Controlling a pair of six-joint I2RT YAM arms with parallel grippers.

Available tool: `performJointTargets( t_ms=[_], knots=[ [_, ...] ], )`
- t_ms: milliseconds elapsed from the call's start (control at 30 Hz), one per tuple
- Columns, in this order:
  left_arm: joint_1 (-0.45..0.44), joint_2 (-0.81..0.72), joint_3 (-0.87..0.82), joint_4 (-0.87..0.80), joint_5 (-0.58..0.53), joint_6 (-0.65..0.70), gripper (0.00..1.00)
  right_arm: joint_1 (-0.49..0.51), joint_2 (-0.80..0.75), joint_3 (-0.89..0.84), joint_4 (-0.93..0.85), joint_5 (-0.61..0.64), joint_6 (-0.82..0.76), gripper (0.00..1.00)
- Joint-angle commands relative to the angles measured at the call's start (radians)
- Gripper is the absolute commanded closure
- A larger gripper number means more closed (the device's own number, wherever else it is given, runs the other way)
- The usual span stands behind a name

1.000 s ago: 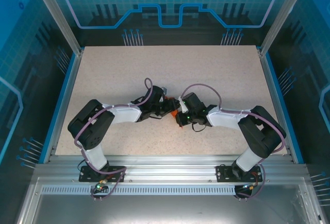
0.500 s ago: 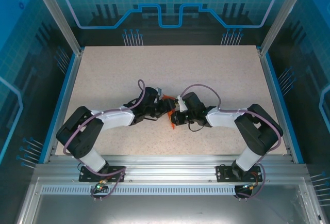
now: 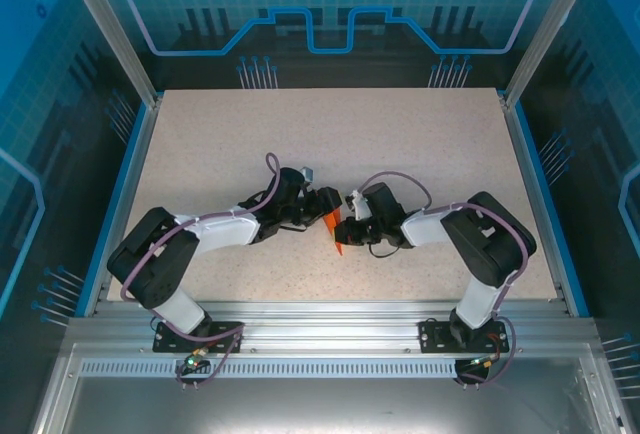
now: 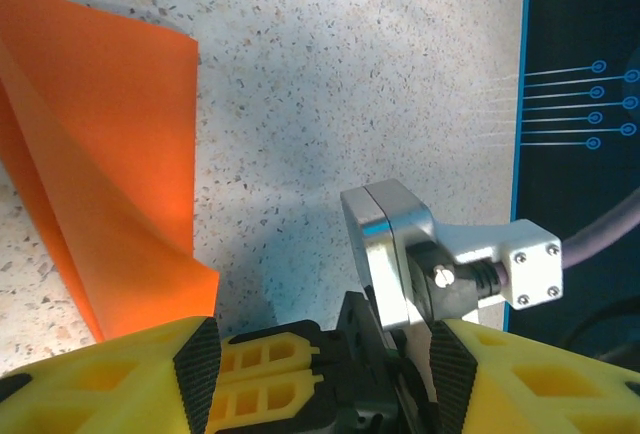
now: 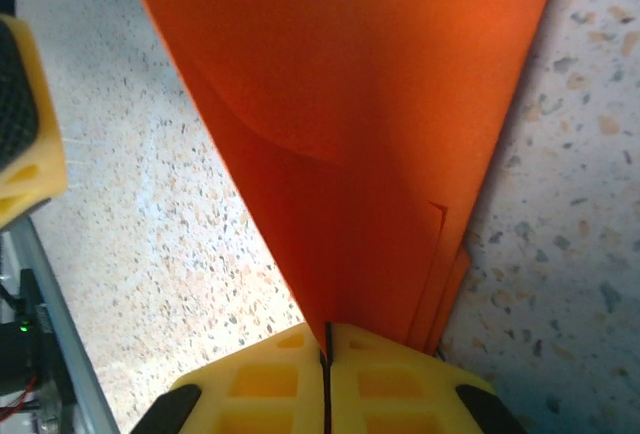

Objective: Fold a paper plane with a square sheet of paper (pick it up from the middle)
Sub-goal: Fold the wing for the fifth time at the center of the table.

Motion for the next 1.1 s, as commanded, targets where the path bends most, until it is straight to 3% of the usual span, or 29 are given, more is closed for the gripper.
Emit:
performJointTargets(
  t_ms=[0,267,633,1067],
  knots=[
    [0.006,0.026,0.014,0.042,0.034,-0.005,0.38,-0.032,0.031,-0.031,0.081,-0.066,0.055,0.95],
    [0.006,0.079,0.033,0.060,0.066,0.006,0.38,-0.066,0.084,-0.066,0.202,-0.123,0.147,0.96],
    [0.006,0.125,0.031,0.179,0.112,-0.025,0.37,-0.072,0.092,-0.064,0.175,-0.117,0.151,0.96],
    [0.007,0.215,0.059,0.181,0.092,0.007,0.38,-0.076,0.083,-0.066,0.171,-0.115,0.164,0.95]
  ],
)
